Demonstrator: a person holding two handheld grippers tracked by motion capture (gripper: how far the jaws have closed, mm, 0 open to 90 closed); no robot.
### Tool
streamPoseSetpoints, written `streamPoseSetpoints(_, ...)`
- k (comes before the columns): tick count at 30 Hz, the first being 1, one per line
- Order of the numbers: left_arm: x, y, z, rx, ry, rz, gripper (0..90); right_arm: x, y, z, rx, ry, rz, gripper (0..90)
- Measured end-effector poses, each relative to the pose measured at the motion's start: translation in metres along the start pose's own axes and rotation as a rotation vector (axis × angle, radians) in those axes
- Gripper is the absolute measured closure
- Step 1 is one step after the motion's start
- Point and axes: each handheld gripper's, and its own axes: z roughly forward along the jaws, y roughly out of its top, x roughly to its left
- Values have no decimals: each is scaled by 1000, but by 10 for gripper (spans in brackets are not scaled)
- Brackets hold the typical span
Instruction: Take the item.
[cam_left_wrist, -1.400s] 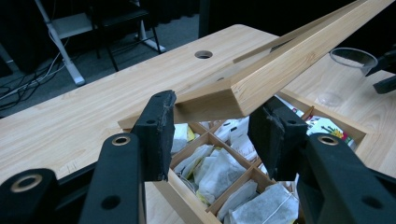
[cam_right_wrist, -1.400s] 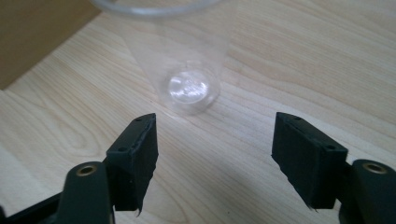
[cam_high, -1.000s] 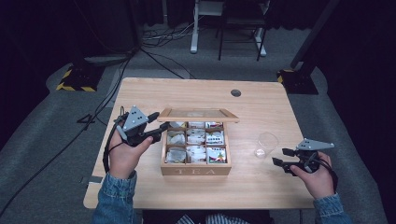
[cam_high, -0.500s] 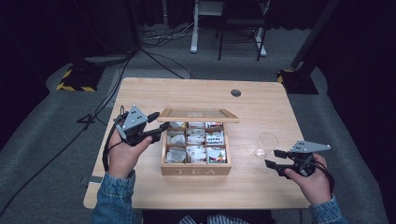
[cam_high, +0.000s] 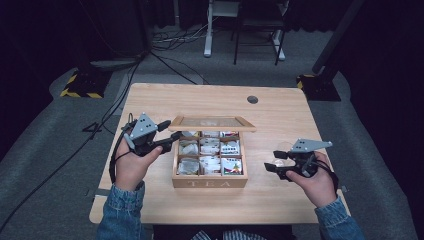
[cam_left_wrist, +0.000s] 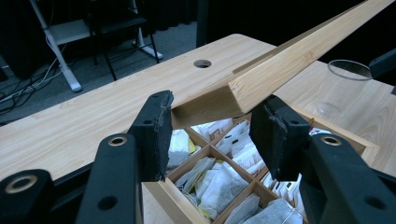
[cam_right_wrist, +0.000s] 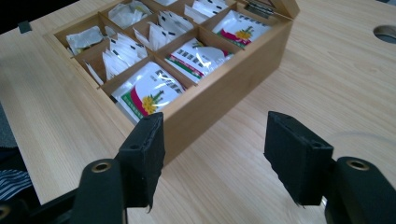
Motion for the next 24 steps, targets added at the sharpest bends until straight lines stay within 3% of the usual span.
streamPoseSetpoints(8,-1,-2,0,1,-3,-1,496,5,13,21,-29,39,-10,371)
streamPoseSetpoints(15,0,-3,0,0,-4,0,494,25,32,38,-35,85,-78,366)
streamPoseSetpoints(24,0,-3,-1,-2,-7,-2,496,47,48,64,-27,117,-103,373)
